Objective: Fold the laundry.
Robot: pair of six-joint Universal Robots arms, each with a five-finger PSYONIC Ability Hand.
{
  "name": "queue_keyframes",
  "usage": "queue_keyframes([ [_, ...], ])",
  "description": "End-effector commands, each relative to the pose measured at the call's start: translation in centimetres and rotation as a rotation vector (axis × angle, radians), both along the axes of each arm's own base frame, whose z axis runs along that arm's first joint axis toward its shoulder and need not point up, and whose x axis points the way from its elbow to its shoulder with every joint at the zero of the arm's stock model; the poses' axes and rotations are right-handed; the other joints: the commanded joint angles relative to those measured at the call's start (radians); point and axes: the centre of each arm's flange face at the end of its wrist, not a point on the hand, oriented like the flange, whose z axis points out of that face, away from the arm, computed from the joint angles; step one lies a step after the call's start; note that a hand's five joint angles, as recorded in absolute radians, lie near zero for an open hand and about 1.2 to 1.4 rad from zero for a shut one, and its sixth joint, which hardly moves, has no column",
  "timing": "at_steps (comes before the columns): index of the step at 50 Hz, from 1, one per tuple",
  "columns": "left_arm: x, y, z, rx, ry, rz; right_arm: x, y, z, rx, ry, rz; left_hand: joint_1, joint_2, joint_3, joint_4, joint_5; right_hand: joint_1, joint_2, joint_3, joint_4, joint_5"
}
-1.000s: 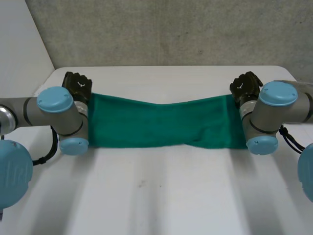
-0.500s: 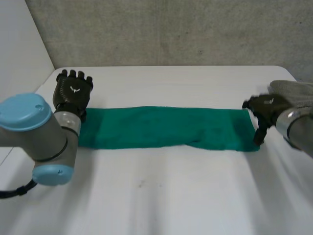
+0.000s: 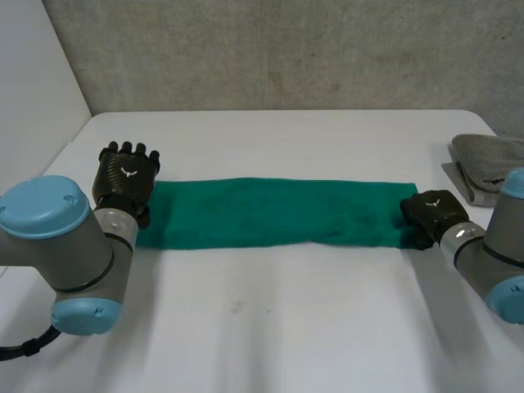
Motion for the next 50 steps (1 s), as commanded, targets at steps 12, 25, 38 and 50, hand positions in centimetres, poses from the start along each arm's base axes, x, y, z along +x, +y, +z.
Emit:
queue_keyframes([
  [12,0.4,0.6,0.9,-0.012,0.006,0.006,-10.3,-2.2,4.9,-0.141,0.289,-0.178,-0.022,-0.031,-0.037,-0.030,-0.048,0.422,0.218,0.215,0.209,0.241],
  [25,0.8,1.4,1.9,-0.028,0.011,0.007,-3.7,-1.8,10.6,-0.407,0.449,0.025,-0.022,-0.031,-0.037,-0.030,-0.048,0.422,0.218,0.215,0.209,0.241],
  [38,1.0,1.6,2.7,-0.040,0.019,0.014,20.1,9.5,8.6,-0.613,0.243,0.746,-0.022,-0.031,-0.037,-0.030,-0.048,0.422,0.218,0.215,0.209,0.241],
  [50,0.9,1.8,2.0,-0.021,0.009,0.005,25.6,15.7,1.5,-0.533,0.175,1.043,-0.022,-0.031,-0.037,-0.030,-0.048,-0.123,-0.328,-0.330,-0.337,-0.305],
])
